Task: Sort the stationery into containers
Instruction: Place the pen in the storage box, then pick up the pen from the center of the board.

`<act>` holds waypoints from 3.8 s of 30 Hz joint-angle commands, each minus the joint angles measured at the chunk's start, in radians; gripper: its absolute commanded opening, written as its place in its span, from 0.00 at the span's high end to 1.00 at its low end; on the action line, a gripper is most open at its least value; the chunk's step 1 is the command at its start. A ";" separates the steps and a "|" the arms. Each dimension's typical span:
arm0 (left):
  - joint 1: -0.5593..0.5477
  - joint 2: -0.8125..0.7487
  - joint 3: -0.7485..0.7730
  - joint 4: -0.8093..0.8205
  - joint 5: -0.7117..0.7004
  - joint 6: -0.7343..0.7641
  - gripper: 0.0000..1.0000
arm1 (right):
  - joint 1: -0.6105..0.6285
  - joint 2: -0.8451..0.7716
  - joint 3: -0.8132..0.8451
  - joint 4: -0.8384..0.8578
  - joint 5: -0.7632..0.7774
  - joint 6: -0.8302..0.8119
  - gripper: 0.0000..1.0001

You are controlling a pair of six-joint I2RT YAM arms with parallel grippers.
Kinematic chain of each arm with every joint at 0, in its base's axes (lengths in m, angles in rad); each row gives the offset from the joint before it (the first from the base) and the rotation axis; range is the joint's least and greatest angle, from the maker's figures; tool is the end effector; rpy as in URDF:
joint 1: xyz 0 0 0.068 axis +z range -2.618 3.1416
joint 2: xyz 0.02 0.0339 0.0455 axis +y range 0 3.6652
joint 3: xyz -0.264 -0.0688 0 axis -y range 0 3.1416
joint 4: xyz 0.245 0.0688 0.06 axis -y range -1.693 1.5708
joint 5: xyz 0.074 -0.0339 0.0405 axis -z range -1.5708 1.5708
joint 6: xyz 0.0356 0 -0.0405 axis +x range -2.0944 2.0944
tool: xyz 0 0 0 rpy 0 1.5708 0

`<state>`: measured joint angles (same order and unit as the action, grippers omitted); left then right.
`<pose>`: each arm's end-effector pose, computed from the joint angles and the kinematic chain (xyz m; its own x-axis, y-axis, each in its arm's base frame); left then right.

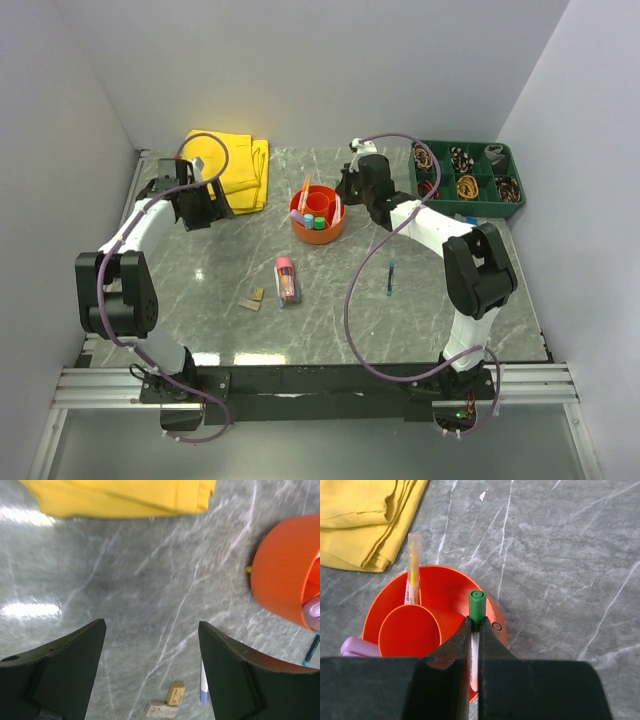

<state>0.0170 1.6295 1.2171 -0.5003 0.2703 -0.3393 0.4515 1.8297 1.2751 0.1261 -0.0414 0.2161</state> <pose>0.3504 -0.0036 0.2481 -0.7948 -0.3343 -0.5064 -0.1247 0.9068 -0.4028 0.3837 0.1877 0.2452 -0.4659 0.0122 -0.8847 -0.3787 0.9009 0.2118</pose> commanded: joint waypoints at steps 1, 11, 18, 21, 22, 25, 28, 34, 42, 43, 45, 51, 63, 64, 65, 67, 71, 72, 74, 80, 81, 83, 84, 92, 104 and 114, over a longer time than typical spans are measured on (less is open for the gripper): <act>-0.012 -0.042 -0.040 -0.007 0.059 -0.024 0.20 | 0.006 -0.067 0.010 0.004 0.040 0.002 0.81; -0.083 -0.080 -0.048 -0.037 0.228 0.167 0.20 | 0.006 -0.181 0.004 -0.140 0.060 0.023 0.56; -0.234 -0.007 0.082 -0.283 0.339 0.722 0.48 | 0.004 -0.377 -0.039 -0.259 0.063 -0.010 0.56; -0.305 -0.023 0.038 -0.310 0.352 0.895 0.61 | 0.004 -0.461 -0.088 -0.286 0.066 -0.035 0.57; -0.325 -0.029 0.021 -0.317 0.354 0.939 0.64 | 0.006 -0.480 -0.101 -0.289 0.069 -0.044 0.57; -0.409 -0.060 -0.057 -0.334 0.334 1.084 0.65 | 0.004 -0.547 -0.154 -0.302 0.083 -0.073 0.57; -0.483 -0.098 -0.135 -0.313 0.278 1.193 0.65 | 0.003 -0.604 -0.198 -0.307 0.089 -0.090 0.58; -0.522 -0.102 -0.197 -0.307 0.204 1.384 0.66 | -0.008 -0.695 -0.279 -0.299 0.101 -0.077 0.60; -0.523 0.004 -0.123 -0.340 0.225 1.494 0.52 | -0.031 -0.754 -0.352 -0.301 0.098 -0.076 0.60; -0.523 0.013 -0.123 -0.345 0.224 1.511 0.50 | -0.034 -0.759 -0.358 -0.299 0.098 -0.078 0.60; -0.523 0.007 -0.139 -0.336 0.221 1.575 0.46 | -0.043 -0.764 -0.362 -0.298 0.100 -0.080 0.60; -0.523 0.041 -0.094 -0.417 0.262 1.692 0.41 | -0.074 -0.782 -0.382 -0.293 0.092 -0.083 0.60; -0.563 0.098 -0.045 -0.540 0.273 1.859 0.41 | -0.126 -0.794 -0.424 -0.270 0.077 -0.064 0.60; -0.566 0.098 -0.045 -0.553 0.273 1.873 0.41 | -0.134 -0.794 -0.424 -0.269 0.075 -0.066 0.60; -0.571 0.096 -0.050 -0.551 0.280 1.879 0.42 | -0.135 -0.793 -0.425 -0.270 0.077 -0.064 0.60; -0.575 0.084 -0.054 -0.541 0.291 1.898 0.41 | -0.140 -0.793 -0.427 -0.267 0.075 -0.061 0.60; -0.586 0.078 -0.054 -0.523 0.311 1.933 0.43 | -0.154 -0.788 -0.430 -0.267 0.072 -0.050 0.60; -0.588 0.073 -0.057 -0.517 0.316 1.945 0.43 | -0.157 -0.788 -0.430 -0.267 0.075 -0.050 0.60; -0.588 0.069 -0.071 -0.500 0.313 1.979 0.44 | -0.160 -0.785 -0.430 -0.270 0.077 -0.049 0.60; -0.589 0.089 -0.085 -0.500 0.288 2.045 0.47 | -0.171 -0.777 -0.424 -0.270 0.078 -0.049 0.60; -0.589 0.092 -0.090 -0.488 0.287 2.051 0.48 | -0.174 -0.776 -0.422 -0.270 0.080 -0.047 0.60; -0.589 0.092 -0.108 -0.472 0.271 2.074 0.49 | -0.177 -0.770 -0.419 -0.270 0.080 -0.043 0.60; -0.589 0.092 -0.113 -0.465 0.270 2.082 0.50 | -0.180 -0.768 -0.418 -0.272 0.081 -0.043 0.60; -0.594 0.132 -0.111 -0.437 0.256 2.134 0.55 | -0.194 -0.756 -0.413 -0.276 0.086 -0.038 0.60; -0.603 0.173 -0.165 -0.386 0.207 2.211 0.69 | -0.209 -0.767 -0.425 -0.286 0.089 -0.034 0.60; -0.601 0.184 -0.056 -0.449 0.236 2.143 0.92 | -0.212 -0.773 -0.439 -0.284 0.081 -0.018 0.60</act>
<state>-0.5812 1.7924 1.1141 -0.9600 0.4999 1.8133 0.2478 1.0737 0.8402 -0.1814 0.0372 0.1860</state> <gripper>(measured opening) 0.181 0.402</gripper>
